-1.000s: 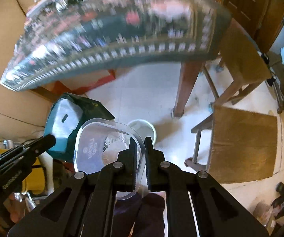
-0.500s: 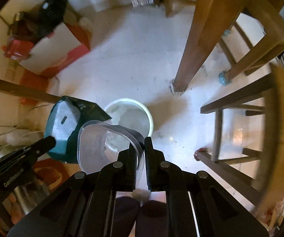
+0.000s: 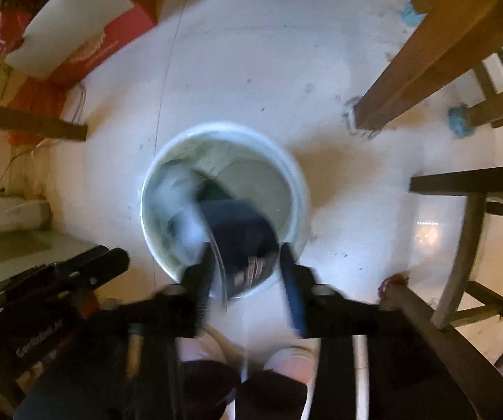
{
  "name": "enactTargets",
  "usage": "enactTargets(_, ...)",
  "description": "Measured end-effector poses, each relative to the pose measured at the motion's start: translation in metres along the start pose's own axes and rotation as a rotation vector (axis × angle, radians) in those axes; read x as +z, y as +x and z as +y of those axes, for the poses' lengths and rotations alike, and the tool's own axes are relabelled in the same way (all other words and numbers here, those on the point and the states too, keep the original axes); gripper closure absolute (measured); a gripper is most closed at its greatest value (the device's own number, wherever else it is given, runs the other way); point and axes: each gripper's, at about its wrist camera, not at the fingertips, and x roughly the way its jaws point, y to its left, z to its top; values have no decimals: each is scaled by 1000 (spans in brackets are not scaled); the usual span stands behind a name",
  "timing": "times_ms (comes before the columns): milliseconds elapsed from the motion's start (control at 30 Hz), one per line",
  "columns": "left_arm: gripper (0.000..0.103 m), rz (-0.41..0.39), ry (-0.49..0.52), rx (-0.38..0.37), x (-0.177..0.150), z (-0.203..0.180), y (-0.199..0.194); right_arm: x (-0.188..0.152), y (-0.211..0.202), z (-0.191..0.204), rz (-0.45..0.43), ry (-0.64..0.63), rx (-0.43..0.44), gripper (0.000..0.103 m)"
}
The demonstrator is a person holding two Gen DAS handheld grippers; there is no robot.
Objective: Collect trash
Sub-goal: 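Open the left tool over the bucket dropping the bag while the right tool drops the tub, then raise both open tools back up toward the table items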
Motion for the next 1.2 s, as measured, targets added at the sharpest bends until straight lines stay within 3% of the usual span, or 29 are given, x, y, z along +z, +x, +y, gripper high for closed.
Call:
enactTargets(167, 70, -27, 35, 29, -4, 0, -28, -3, -21, 3, 6, -4, 7, 62)
enactTargets(333, 70, -66, 56, 31, -10, -15, -82, -9, -64, 13, -14, 9, 36, 62)
enactTargets(500, 70, -120, 81, 26, -23, -38, -157, -18, -136, 22, -64, 6, 36, 62)
enactTargets(833, 70, -263, 114, -4, -53, -86, -331, -39, -320, 43, -232, -1, 29, 62)
enactTargets(1200, 70, -517, 214, -6, -91, -122, -524, -71, -500, 88, -475, -55, 26, 62)
